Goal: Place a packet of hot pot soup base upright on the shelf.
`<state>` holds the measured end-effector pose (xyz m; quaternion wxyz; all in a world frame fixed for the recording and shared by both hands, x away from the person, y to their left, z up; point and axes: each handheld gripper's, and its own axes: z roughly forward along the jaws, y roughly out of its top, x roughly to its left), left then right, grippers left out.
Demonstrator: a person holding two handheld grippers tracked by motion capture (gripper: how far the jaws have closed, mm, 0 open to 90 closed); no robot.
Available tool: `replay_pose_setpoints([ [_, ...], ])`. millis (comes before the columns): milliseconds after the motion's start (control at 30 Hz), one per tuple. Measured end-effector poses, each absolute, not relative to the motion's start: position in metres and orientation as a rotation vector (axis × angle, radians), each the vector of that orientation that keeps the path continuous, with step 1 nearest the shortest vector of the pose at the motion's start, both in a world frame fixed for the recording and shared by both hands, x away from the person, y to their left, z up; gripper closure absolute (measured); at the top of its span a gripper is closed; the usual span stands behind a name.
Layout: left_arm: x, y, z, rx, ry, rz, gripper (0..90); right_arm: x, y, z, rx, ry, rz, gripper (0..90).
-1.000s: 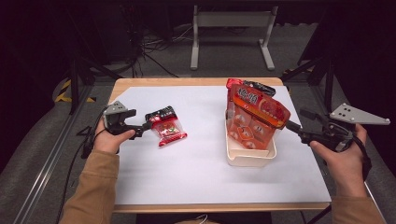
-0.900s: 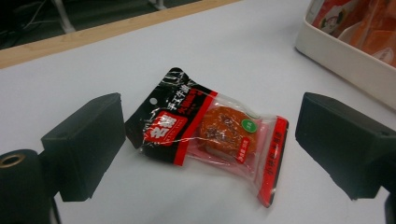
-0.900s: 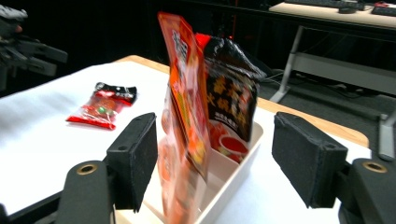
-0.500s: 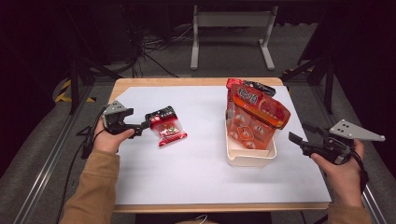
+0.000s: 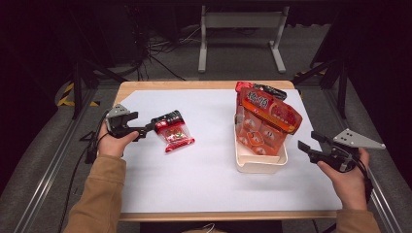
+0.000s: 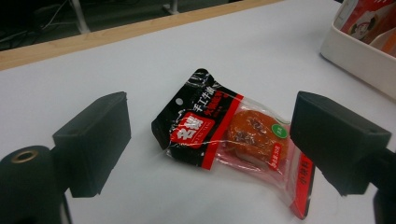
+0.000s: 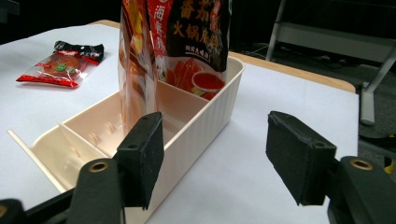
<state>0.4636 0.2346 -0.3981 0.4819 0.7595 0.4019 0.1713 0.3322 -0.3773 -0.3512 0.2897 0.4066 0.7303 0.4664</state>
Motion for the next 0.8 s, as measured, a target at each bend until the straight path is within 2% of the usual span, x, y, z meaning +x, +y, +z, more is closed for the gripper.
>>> replay_pose_setpoints([
  [433, 0.487, 0.222, -0.419, 1.849, 0.988, 0.448, 24.3, 0.331, -0.375, -0.364, 1.094, 1.990, 1.228, 40.9],
  [800, 0.503, 0.219, -0.436, 1.904, 1.068, 0.422, 23.6, 0.327, -0.370, -0.379, 1.112, 2.035, 1.199, 41.5],
])
